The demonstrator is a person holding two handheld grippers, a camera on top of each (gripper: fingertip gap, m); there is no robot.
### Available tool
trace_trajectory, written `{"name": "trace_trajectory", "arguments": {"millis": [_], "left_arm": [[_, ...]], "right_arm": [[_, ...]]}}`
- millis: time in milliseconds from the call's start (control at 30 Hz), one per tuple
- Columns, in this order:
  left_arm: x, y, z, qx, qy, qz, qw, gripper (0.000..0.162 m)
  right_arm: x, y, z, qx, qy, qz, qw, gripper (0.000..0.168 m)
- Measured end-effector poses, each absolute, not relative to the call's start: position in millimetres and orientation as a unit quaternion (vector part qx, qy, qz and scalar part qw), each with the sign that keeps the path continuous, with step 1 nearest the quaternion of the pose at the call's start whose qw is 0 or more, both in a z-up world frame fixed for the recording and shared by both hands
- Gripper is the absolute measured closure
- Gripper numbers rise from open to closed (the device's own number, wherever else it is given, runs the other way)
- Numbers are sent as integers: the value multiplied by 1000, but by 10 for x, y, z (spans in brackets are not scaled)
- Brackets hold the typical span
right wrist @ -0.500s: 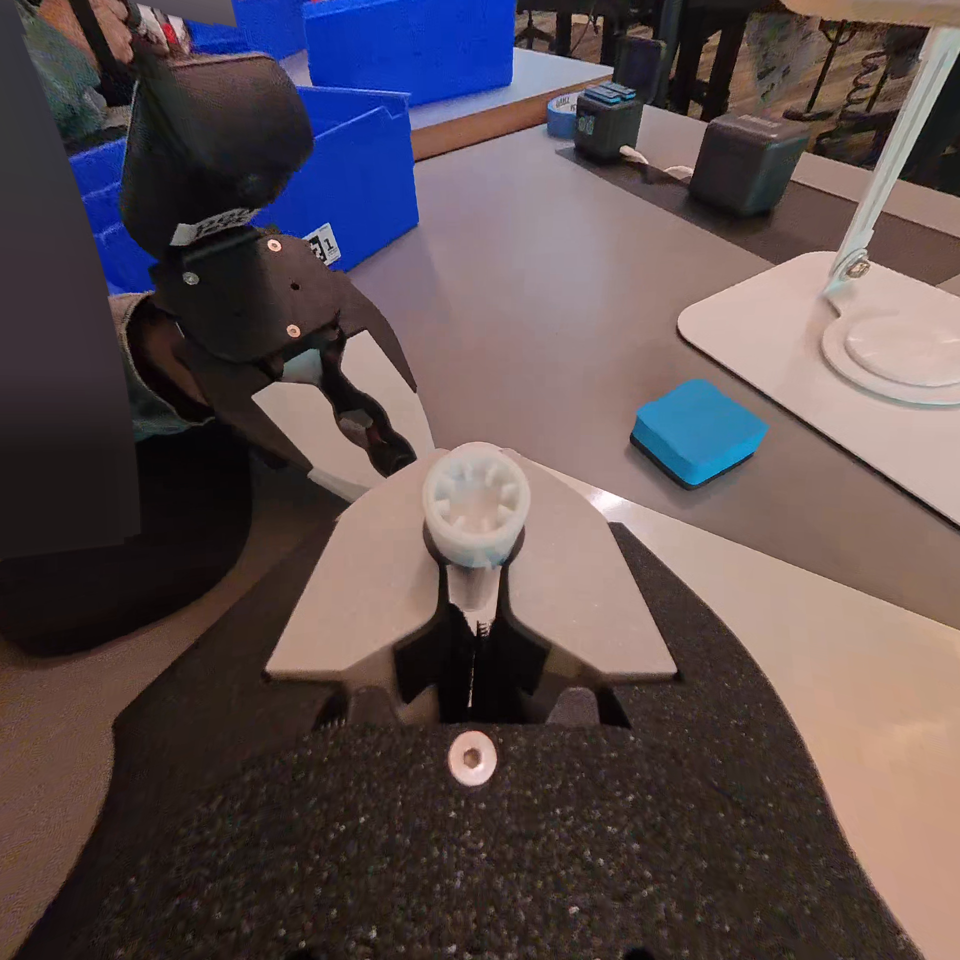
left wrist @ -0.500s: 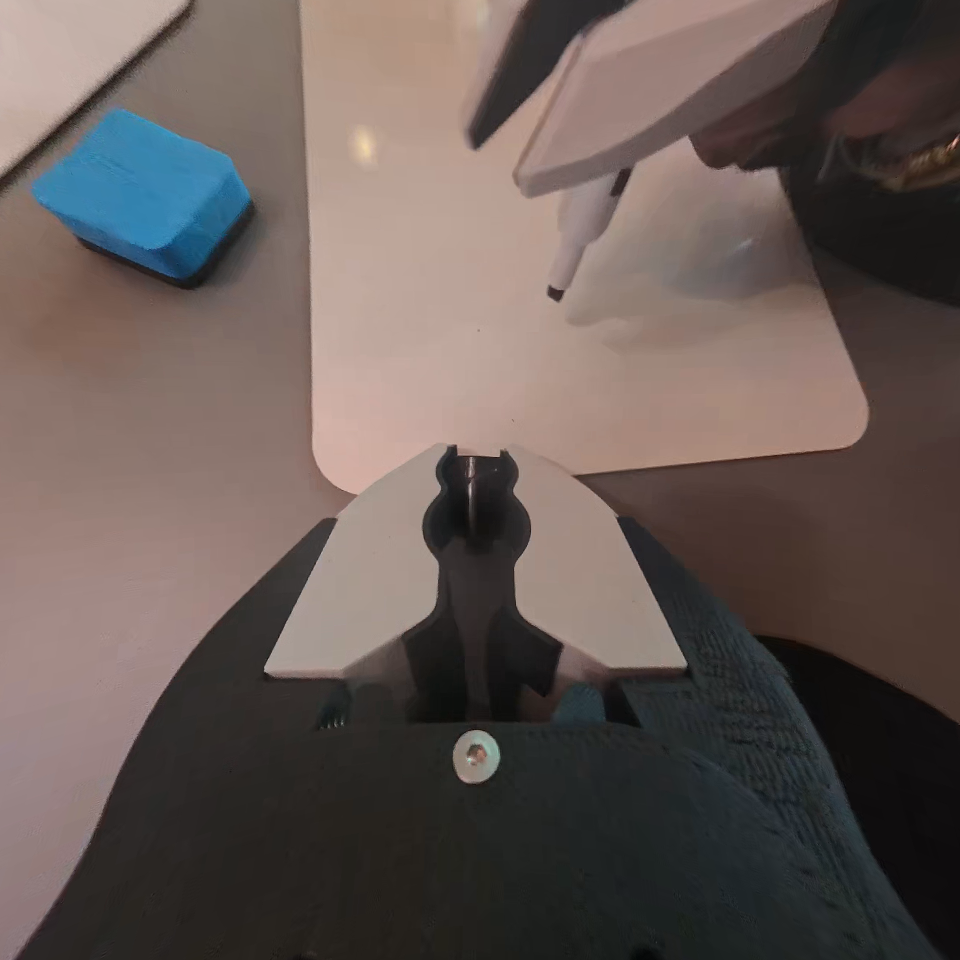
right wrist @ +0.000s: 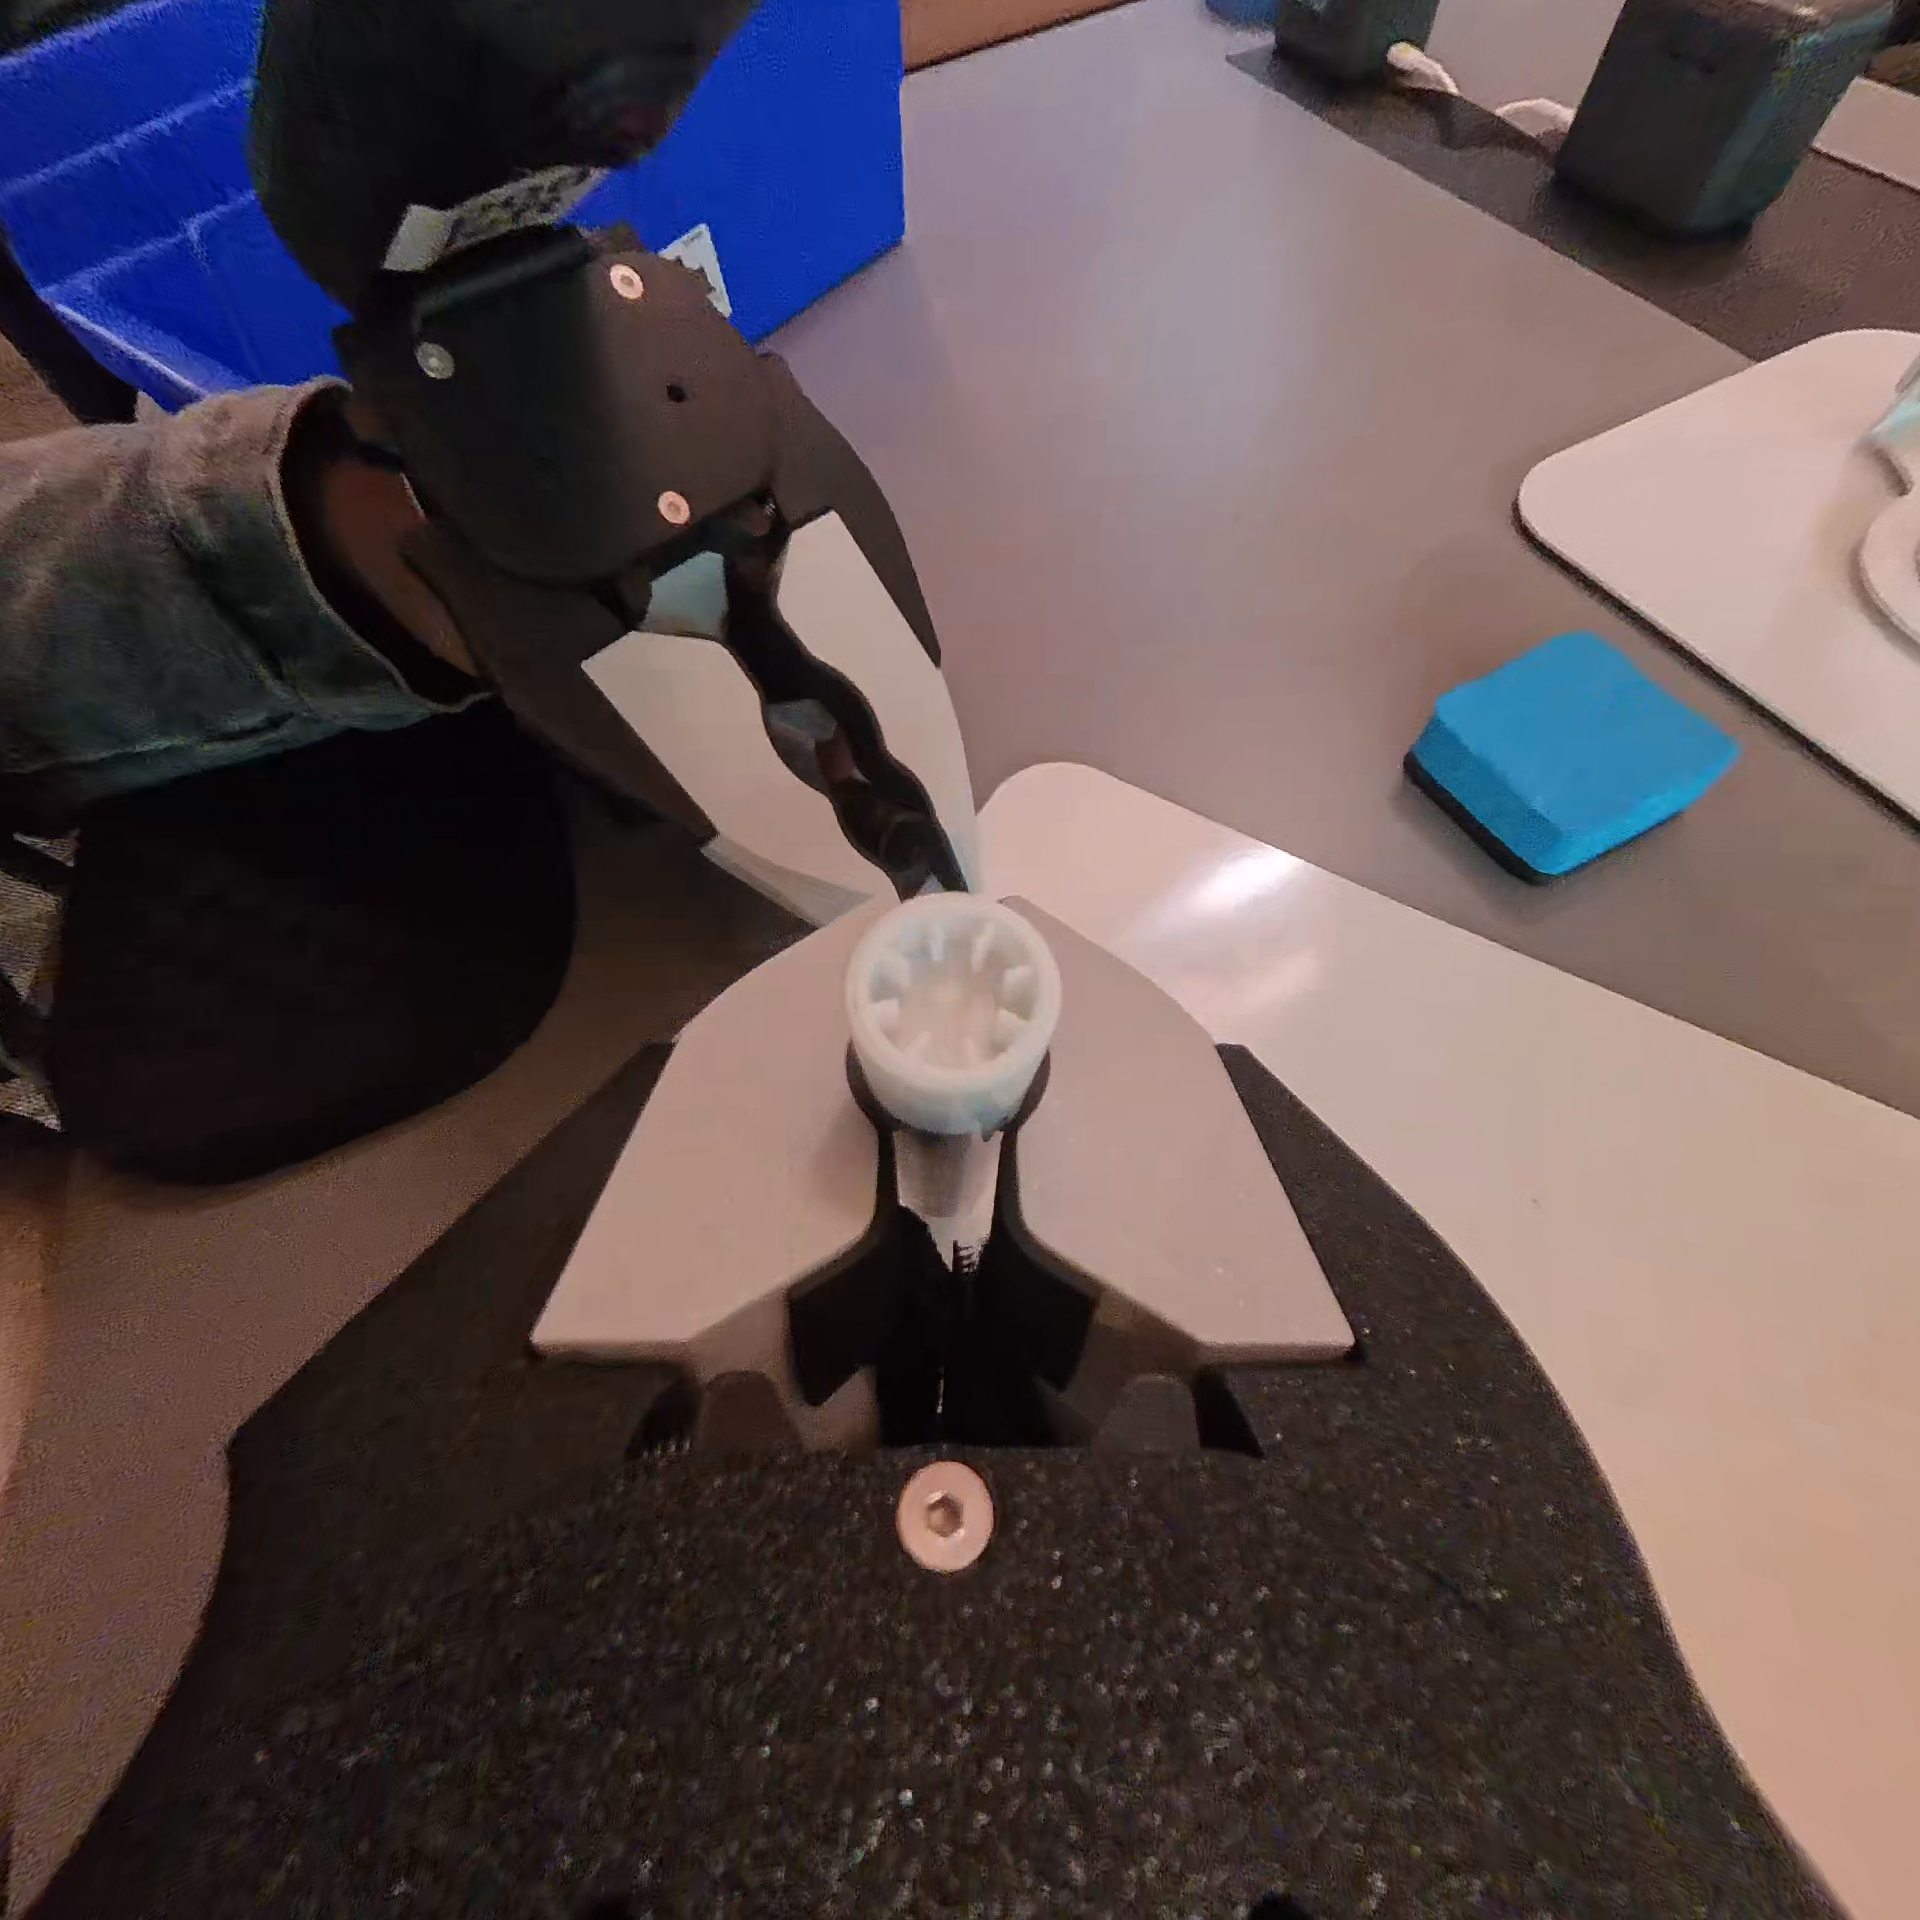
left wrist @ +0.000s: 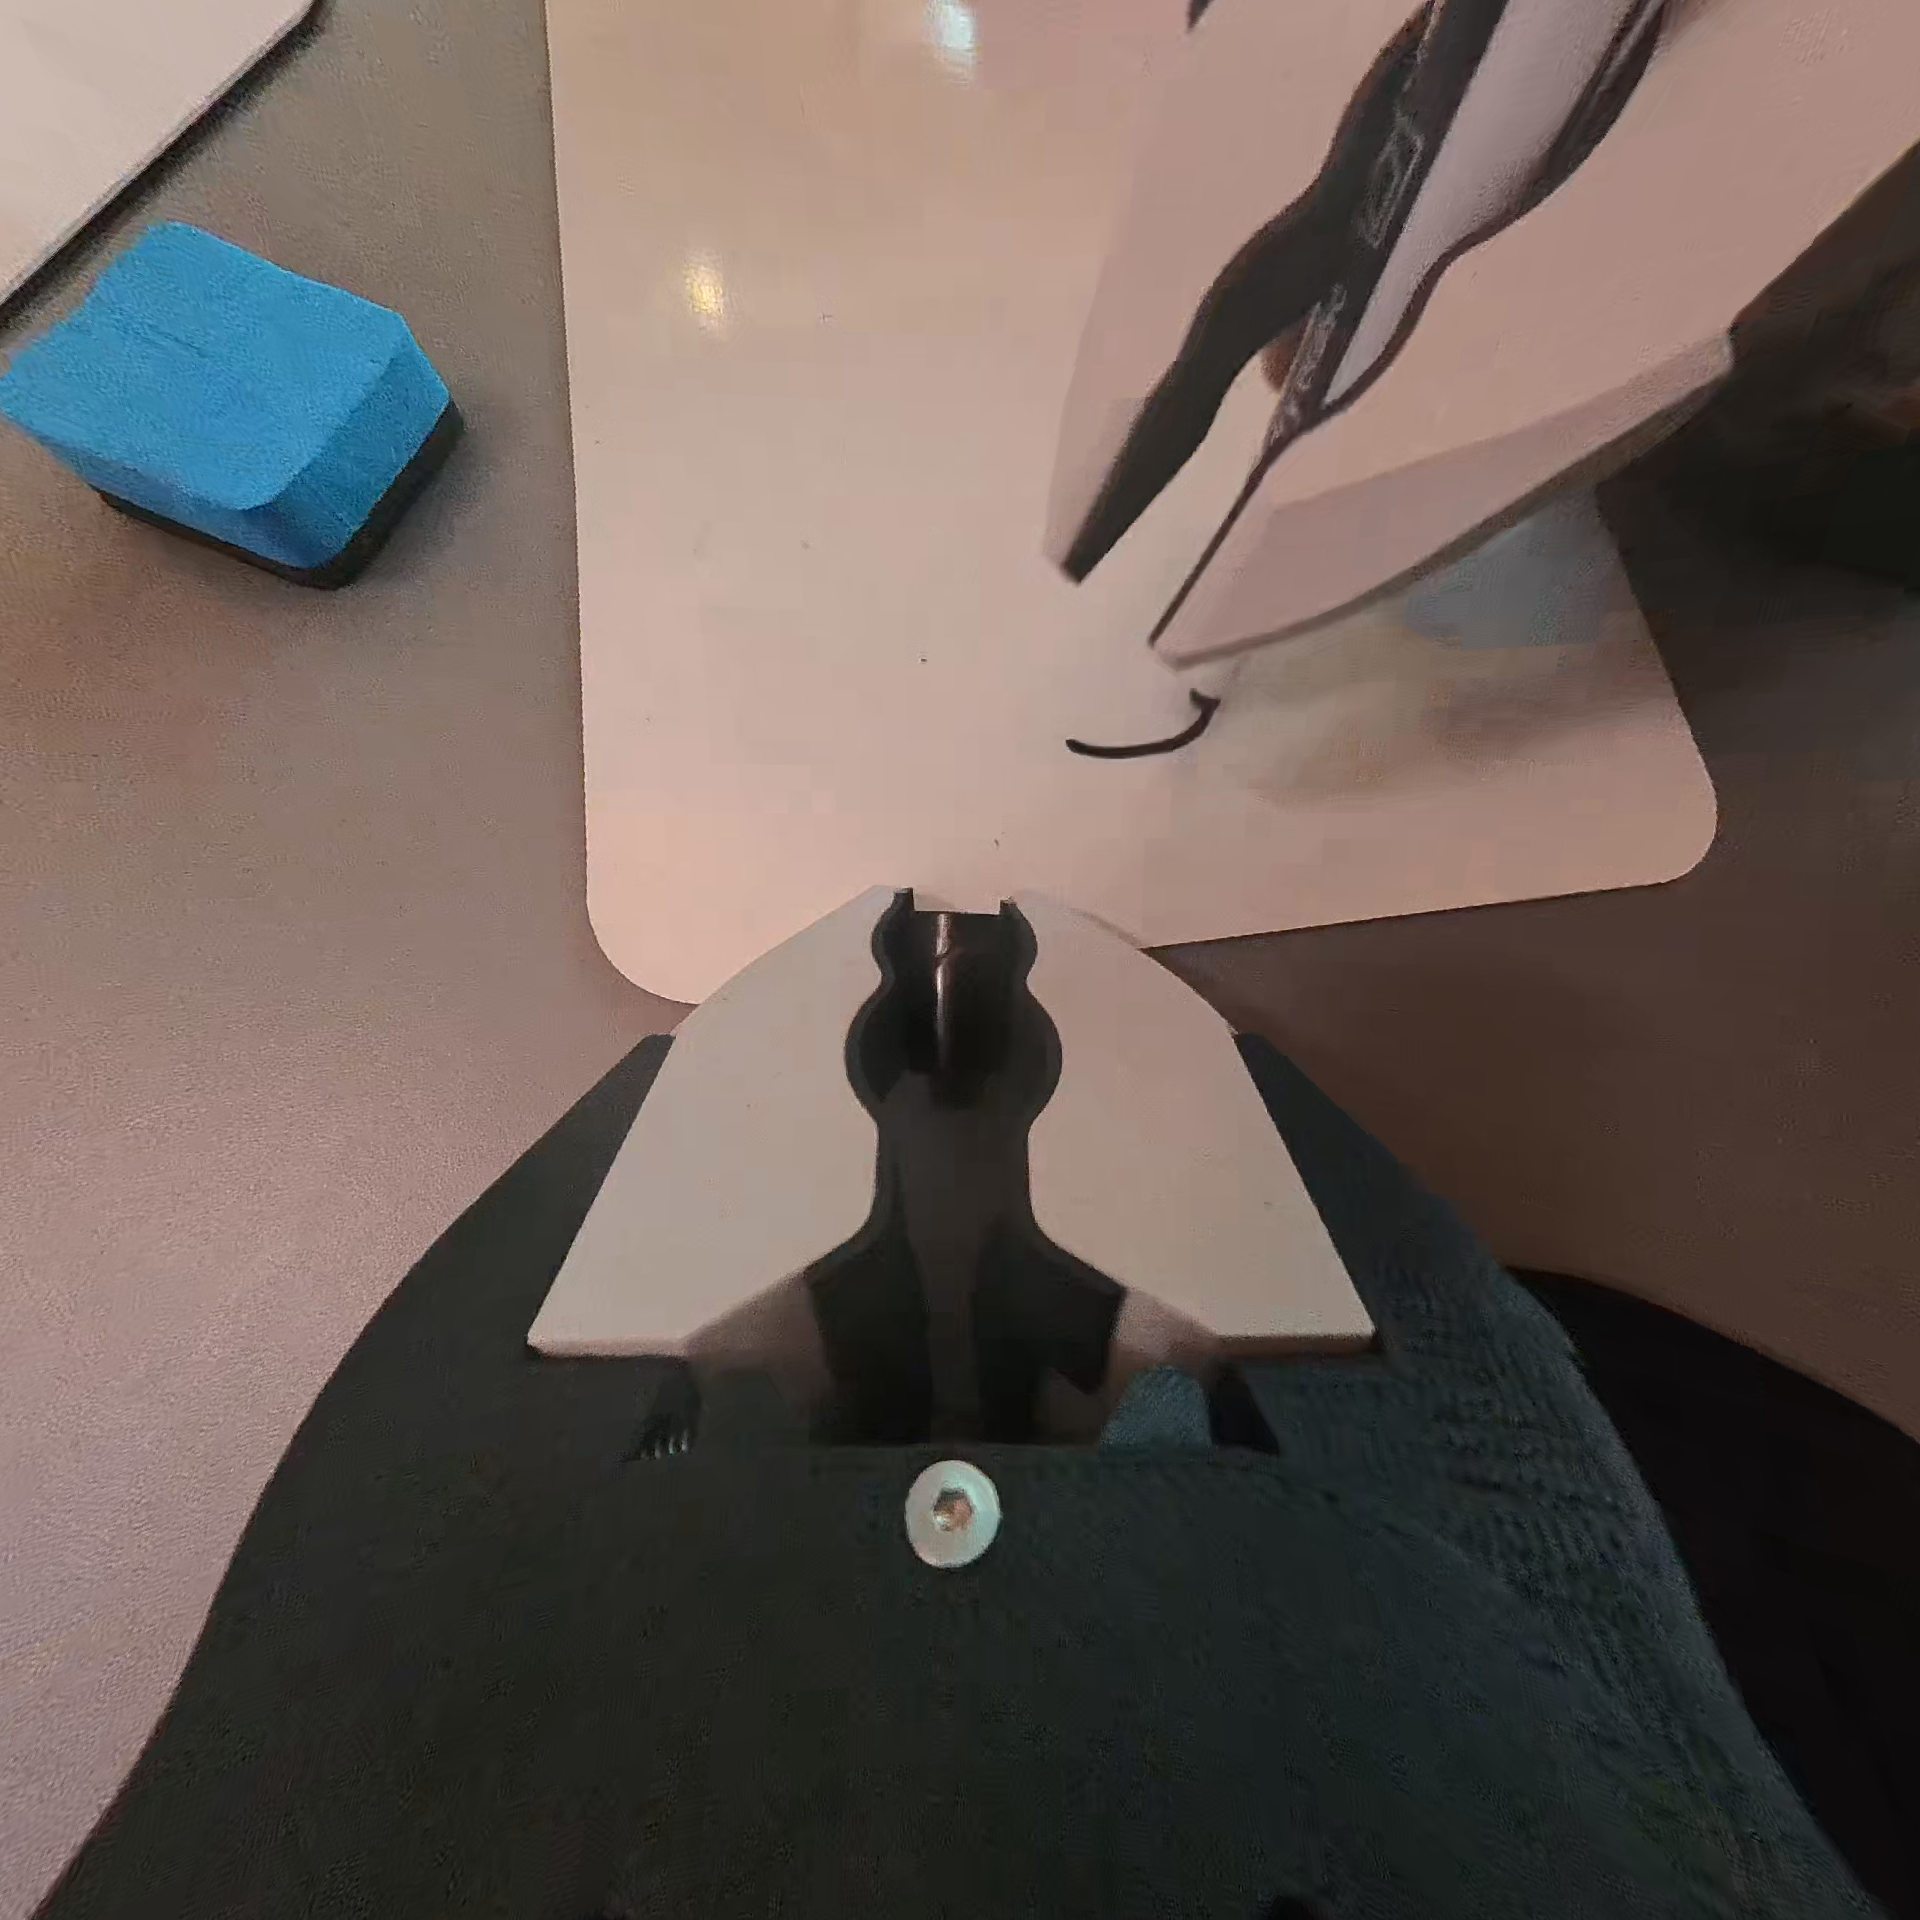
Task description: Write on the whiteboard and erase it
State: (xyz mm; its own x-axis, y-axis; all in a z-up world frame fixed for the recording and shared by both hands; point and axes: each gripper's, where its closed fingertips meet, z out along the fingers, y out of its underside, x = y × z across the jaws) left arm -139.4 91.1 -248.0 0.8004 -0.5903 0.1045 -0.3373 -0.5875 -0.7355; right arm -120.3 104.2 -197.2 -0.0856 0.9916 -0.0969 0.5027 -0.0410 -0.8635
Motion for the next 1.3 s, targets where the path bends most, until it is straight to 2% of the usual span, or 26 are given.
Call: {"name": "trace_trajectory", "arguments": {"millis": [167,333,533,1000,1300], "left_arm": [[-1393,911,-2483,-873,271,-164,371,146],[-1397,919,-2483,-872,270,-165,373,146],[-1397,922,-2484,-872,271,-163,374,145],[-1396,925,-2486,-871,274,-160,375,146],[-1392,923,-2486,-870,275,-161,375,146]], "right_arm": [[-1321,1292,-1954,-598,-613,387,342,155],[-1519,1015,-1910,-570,-620,429,326,154],[-1435,1331,-1720,-573,-597,418,376,155],[-1098,1371,-1951,-618,-596,372,353,155],[-930,1799,-1952,-645,-563,343,387,155]]}}
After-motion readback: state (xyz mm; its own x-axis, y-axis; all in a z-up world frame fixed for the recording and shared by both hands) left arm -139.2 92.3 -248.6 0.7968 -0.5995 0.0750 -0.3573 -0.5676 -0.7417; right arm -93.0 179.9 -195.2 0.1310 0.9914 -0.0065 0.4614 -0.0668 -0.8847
